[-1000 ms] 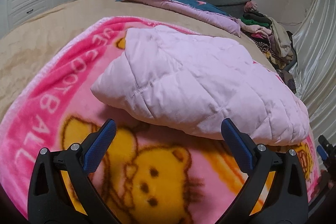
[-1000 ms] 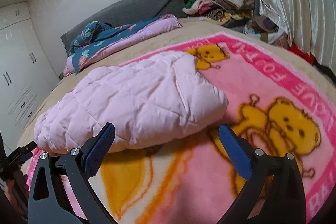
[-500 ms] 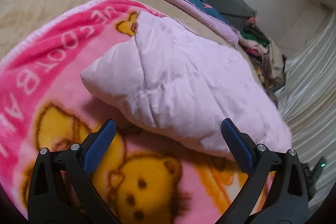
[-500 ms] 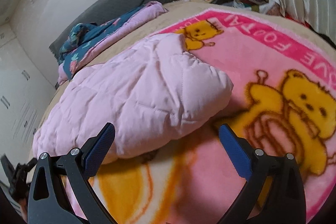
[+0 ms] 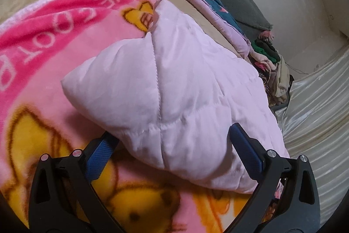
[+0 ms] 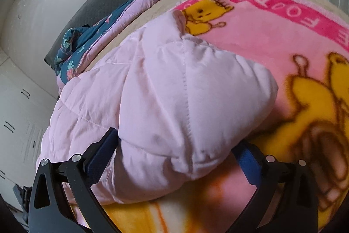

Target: Fold large clothes

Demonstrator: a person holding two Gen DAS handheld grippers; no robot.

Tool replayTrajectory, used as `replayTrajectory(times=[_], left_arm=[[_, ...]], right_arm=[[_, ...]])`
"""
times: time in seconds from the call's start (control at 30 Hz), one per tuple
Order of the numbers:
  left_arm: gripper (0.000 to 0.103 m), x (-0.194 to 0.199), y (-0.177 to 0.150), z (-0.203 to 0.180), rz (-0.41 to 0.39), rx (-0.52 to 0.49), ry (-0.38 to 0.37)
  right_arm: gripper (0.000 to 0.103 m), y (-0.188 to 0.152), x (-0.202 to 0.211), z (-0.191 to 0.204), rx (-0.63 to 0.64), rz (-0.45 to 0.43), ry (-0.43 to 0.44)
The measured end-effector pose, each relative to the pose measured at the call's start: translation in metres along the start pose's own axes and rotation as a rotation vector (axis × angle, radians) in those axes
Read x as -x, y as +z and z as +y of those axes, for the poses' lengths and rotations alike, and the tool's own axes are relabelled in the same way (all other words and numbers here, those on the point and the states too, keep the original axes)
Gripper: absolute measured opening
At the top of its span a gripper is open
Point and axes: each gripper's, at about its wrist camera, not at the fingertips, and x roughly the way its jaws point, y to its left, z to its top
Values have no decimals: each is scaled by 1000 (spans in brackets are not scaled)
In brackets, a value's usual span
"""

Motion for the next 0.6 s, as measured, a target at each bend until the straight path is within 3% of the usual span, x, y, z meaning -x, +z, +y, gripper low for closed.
replayTrajectory(times=[0.17,0.5,0.6], left_arm=[[95,-10,1,2,7,34,1],[95,-33,7,6,6,105,-42],[95,-30,4,3,-4,81,-37]], right_arm=[[99,1,-9,-9,-68,25,47],[99,6,-17,-6,-73,10,91],[91,4,-14,-5,-65,-17,123]])
